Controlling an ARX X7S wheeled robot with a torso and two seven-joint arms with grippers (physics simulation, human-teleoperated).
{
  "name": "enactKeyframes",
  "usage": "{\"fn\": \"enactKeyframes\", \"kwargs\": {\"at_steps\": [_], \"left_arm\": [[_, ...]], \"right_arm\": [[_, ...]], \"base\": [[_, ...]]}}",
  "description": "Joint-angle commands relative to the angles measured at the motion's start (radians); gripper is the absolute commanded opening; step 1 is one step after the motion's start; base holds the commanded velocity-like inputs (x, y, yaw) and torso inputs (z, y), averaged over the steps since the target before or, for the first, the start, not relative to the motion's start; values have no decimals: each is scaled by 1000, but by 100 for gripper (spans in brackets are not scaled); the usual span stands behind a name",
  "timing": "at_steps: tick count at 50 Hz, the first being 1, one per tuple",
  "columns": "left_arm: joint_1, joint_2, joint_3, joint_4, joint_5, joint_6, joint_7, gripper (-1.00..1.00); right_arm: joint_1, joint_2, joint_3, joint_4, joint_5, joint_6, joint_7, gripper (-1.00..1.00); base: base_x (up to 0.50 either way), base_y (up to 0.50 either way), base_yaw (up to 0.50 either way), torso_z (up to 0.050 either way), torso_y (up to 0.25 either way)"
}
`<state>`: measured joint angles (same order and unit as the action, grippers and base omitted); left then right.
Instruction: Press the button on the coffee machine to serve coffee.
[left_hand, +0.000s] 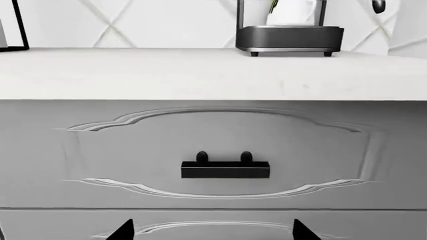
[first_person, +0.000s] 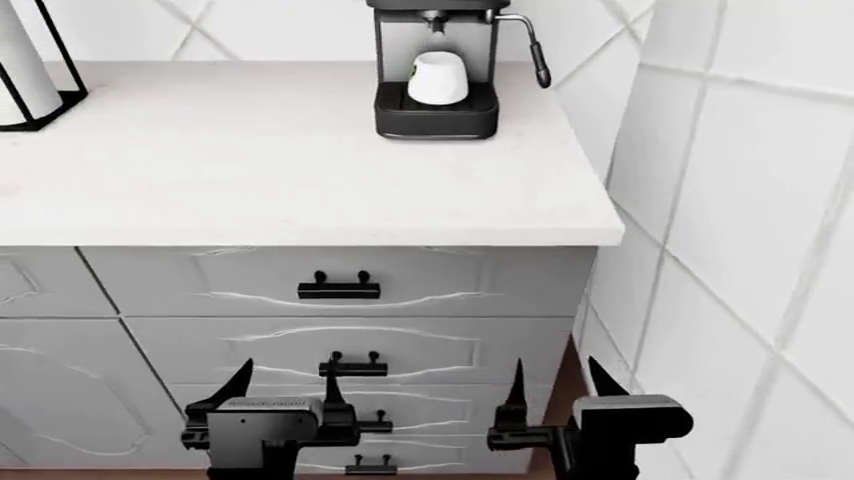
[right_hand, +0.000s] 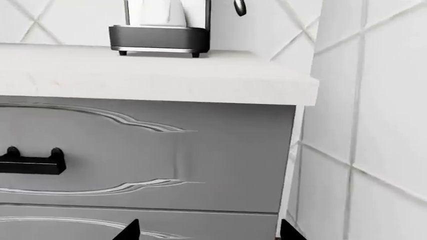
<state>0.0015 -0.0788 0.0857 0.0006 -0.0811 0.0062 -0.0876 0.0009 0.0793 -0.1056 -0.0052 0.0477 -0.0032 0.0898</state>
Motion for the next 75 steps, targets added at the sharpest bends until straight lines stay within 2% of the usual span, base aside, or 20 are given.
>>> {"fn": "enactKeyframes", "kwargs": {"at_steps": [1, 26, 66, 75], "left_arm": [[-5, -8, 18, -2, -11, -1, -19, 100], [10, -48, 39, 13, -37, 32, -36, 100], [0, -64, 77, 5, -66, 55, -65, 100], [5, -81, 75, 12, -83, 39, -66, 100]], "right_arm": [[1, 16, -18, -1, 12, -2, 14, 100], [11, 36, -43, 6, 22, 9, 62, 100], [23, 61, -76, 20, 43, 23, 105, 100], [26, 66, -84, 22, 48, 25, 112, 100]], "base": [[145, 238, 0, 0, 0], [218, 72, 0, 0, 0], [18, 0, 0, 50, 0], [0, 0, 0, 0, 0]]}}
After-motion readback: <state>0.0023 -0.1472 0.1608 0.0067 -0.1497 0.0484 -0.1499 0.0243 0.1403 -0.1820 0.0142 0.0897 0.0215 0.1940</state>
